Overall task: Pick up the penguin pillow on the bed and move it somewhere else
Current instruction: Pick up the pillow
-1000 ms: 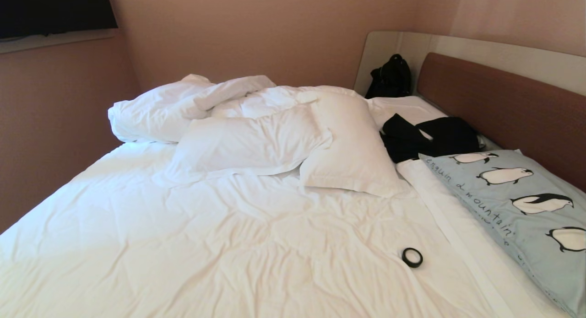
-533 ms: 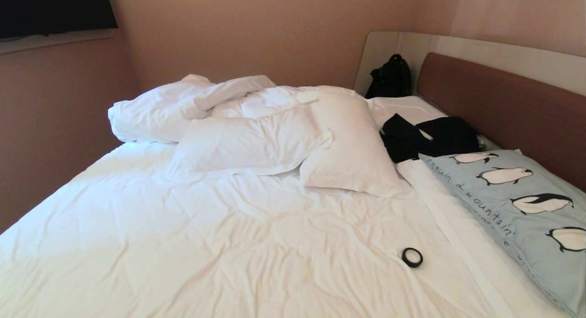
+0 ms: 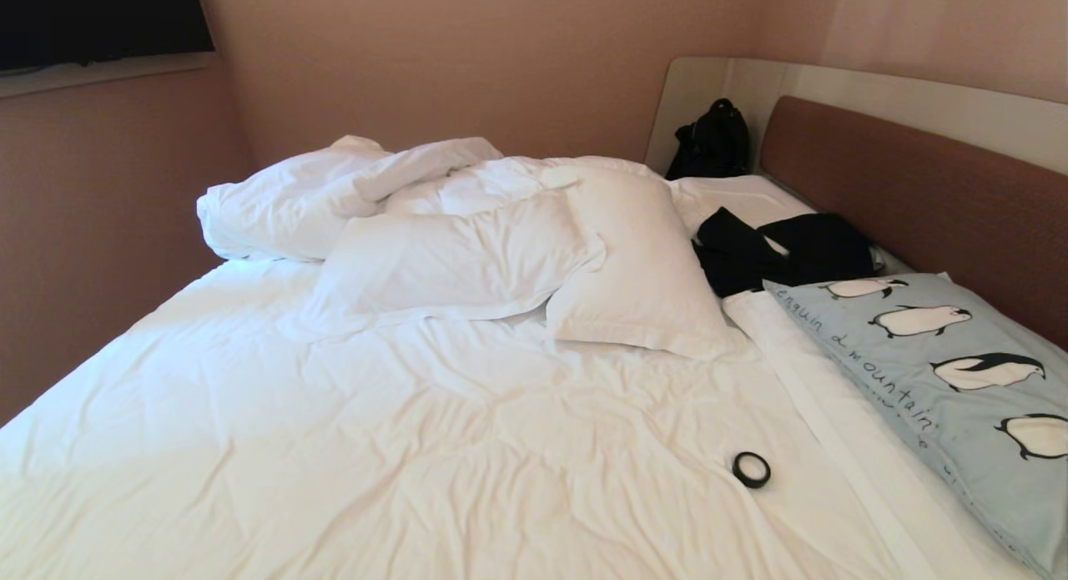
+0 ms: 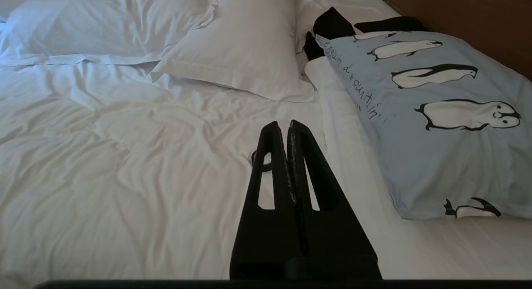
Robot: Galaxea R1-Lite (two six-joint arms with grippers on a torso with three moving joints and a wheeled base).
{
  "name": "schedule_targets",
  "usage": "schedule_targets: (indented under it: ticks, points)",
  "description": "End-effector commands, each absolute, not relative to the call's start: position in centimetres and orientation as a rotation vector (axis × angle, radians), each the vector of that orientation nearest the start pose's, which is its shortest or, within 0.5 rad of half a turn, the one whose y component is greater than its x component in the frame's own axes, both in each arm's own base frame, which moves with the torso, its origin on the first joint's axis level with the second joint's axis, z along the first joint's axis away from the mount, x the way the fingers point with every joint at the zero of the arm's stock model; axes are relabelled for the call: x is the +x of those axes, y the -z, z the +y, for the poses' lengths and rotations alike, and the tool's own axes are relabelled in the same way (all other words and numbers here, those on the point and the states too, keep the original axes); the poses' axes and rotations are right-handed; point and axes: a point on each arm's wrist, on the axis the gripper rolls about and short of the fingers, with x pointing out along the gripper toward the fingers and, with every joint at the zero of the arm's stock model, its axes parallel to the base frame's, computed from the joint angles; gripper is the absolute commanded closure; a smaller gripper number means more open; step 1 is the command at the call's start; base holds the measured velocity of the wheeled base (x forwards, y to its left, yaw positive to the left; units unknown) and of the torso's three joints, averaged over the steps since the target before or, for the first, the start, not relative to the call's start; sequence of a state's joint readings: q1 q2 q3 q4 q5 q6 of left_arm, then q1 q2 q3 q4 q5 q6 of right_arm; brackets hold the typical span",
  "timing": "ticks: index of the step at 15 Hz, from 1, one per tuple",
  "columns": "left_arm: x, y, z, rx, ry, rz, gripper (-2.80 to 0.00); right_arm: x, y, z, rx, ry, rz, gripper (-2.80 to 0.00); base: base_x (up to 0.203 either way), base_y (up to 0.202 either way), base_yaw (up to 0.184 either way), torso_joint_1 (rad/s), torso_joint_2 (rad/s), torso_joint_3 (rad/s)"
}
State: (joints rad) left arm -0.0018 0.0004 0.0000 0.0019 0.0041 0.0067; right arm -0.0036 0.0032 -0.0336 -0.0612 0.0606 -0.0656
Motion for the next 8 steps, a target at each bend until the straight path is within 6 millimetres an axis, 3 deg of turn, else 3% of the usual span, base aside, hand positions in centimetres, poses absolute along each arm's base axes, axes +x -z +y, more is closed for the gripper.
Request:
schedule_targets:
  ticks: [1, 8]
  points:
    - [-2.3, -7.5, 0.0, 0.006, -0.003, 0.003, 0.0, -2.4, -8.6, 0.1, -0.065, -0.048, -0.075, 0.0, 0.0, 0.0, 0.0, 0.0, 0.0, 0.0]
    - [-2.3, -7.5, 0.0, 0.005, -0.003, 0.003, 0.0, -2.3, -7.6, 0.1, -0.063, -0.02, 0.001, 0.0, 0.0, 0.0, 0.0, 0.0, 0.0, 0.0]
